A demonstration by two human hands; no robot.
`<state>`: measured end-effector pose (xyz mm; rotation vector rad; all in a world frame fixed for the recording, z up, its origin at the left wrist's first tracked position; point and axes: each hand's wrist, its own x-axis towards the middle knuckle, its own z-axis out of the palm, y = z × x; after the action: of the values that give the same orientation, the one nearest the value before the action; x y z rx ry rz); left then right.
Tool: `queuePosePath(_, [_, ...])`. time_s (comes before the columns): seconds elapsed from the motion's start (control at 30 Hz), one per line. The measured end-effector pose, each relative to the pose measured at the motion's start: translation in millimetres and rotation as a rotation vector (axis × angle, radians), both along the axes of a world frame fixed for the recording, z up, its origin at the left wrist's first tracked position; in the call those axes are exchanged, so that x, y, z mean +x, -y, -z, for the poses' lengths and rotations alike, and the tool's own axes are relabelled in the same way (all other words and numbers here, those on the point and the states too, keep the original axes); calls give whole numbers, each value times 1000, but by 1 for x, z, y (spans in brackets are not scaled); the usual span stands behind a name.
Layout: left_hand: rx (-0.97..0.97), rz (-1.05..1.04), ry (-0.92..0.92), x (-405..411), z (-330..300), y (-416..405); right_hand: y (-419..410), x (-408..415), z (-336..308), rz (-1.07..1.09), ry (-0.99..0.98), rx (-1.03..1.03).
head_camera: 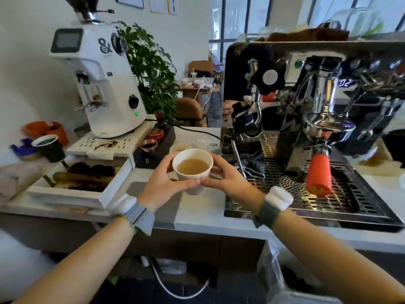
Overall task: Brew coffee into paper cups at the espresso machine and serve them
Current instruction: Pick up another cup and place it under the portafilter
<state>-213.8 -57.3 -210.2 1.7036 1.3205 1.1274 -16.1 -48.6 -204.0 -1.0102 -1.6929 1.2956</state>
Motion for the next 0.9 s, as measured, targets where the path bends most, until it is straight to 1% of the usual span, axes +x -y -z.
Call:
queuePosePath(0.07, [-12, 30, 26, 9, 0, 4, 10, 9, 2, 19, -6, 10])
queuePosePath(0.33, [-51, 177, 53, 76, 0, 13, 46, 69, 8, 211, -28, 21])
queuePosePath(0.4, [-75, 206, 91, 95, 3, 8, 49, 87, 9, 241, -43, 14])
queuePosePath(0.47, [-96, 219, 116, 113, 6, 3, 52, 104, 10, 257, -92, -13])
queuePosePath(0.6, [-116, 225, 110, 160, 11, -8, 50, 150, 11, 255, -192, -75])
queuePosePath(0.7, [-120, 230, 129, 174, 11, -11, 46, 166, 12, 284, -109, -83])
queuePosePath(0.77, [-129, 244, 129, 187, 10, -13, 43, 177, 12, 300, -63, -46])
queuePosePath(0.9, [-108, 283, 79, 220, 7, -17, 35, 208, 16, 317, -91, -26])
